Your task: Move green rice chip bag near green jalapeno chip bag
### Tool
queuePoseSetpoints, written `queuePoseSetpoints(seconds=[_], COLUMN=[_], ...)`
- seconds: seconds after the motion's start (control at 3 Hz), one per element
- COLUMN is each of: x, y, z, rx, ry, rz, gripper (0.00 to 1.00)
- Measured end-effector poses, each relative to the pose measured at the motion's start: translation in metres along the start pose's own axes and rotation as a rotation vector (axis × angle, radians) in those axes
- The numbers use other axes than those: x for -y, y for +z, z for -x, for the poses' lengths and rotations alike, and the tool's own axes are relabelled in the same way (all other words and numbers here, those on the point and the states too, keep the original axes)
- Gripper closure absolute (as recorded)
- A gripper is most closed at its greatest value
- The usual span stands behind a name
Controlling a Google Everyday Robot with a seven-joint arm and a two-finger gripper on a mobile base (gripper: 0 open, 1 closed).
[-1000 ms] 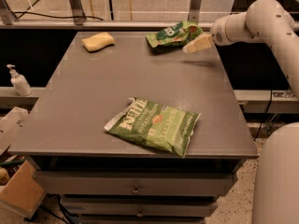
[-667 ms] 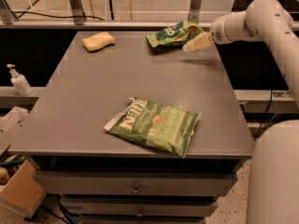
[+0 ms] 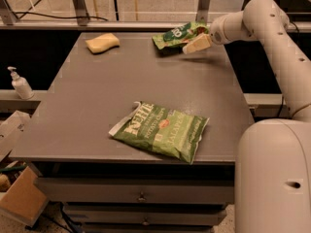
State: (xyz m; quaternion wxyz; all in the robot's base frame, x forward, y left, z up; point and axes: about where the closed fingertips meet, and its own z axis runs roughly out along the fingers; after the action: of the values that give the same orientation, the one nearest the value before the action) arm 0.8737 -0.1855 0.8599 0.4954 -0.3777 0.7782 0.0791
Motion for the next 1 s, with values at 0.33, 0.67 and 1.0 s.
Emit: queuePoseSetpoints(seconds=[0.33, 0.67, 1.0], x=[-0.011, -0.02, -0.025], y=[0.016, 0.024, 0.026], z=[0.005, 0.009, 0.011], rx=[-0.006, -0.01, -0.018], ry=[-0.012, -0.022, -0.027], rz=[0.033, 0.06, 0.071], gripper=[0.17, 0.4, 0.64])
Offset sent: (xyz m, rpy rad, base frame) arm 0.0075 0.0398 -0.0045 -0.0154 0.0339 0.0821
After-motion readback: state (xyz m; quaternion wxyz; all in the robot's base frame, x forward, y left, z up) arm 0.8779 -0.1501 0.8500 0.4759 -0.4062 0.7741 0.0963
